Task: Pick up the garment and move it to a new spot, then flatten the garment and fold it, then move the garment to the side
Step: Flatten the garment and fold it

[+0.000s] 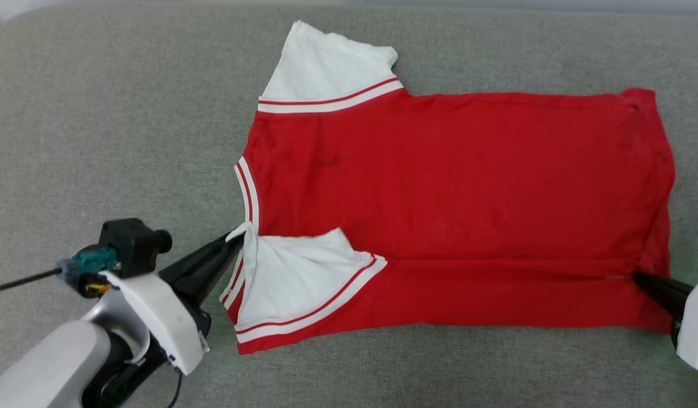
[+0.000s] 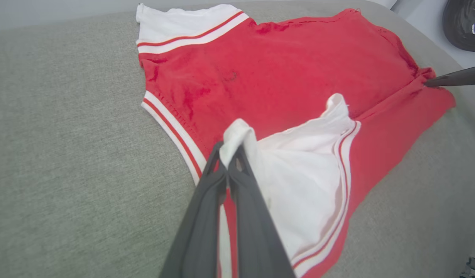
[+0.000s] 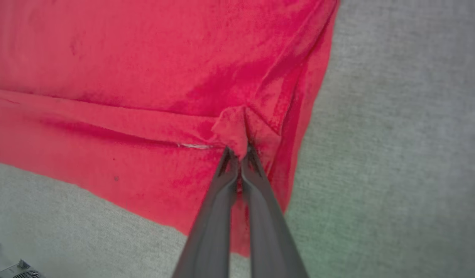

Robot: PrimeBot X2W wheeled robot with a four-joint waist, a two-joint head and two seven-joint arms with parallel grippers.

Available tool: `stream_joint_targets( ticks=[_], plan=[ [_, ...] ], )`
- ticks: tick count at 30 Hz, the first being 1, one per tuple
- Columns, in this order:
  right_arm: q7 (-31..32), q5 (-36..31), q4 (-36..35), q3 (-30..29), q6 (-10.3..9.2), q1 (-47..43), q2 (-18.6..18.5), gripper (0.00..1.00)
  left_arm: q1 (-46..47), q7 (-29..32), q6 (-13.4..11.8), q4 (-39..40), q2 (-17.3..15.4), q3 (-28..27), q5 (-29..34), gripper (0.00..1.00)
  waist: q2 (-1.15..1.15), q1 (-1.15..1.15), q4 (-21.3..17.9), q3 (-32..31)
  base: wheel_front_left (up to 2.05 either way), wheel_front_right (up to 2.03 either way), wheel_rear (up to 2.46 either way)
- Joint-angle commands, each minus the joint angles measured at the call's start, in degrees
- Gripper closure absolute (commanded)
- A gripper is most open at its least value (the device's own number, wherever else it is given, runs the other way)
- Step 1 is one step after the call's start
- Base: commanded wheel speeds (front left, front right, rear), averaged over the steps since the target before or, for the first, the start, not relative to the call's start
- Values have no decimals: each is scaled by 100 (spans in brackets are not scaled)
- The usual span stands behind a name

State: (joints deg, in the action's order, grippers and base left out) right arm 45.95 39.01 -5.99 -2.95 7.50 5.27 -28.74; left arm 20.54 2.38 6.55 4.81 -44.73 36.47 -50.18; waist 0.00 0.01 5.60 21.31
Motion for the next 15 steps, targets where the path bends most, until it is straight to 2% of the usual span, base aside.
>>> stream_joint_targets(
  ticks=[1,8,9,10,11,15],
  plan=[
    [44,-98,58,64,-2,190,-40,100,261,46,40,-163,64,81,35,100,0,-1,19,126,0,0,0],
    [24,-384,313,319,-4,503,-25,100,686,95,76,-1003,378,454,5,100,0,-1,7,142,0,0,0],
    [-12,-423,354,324,-4,519,5,100,710,99,79,-1080,407,495,-2,73,0,-1,3,108,0,0,0],
    [-53,-468,392,317,-4,528,28,99,726,57,80,-1171,449,502,0,0,0,-1,2,68,0,0,0],
    [-75,-523,420,328,-4,533,38,0,732,8,77,-1250,494,513,-9,0,0,-1,1,22,0,0,0],
    [-155,-647,500,342,-4,507,79,0,672,-188,58,-1487,598,523,17,0,0,-1,-1,-213,0,0,0]
  ],
)
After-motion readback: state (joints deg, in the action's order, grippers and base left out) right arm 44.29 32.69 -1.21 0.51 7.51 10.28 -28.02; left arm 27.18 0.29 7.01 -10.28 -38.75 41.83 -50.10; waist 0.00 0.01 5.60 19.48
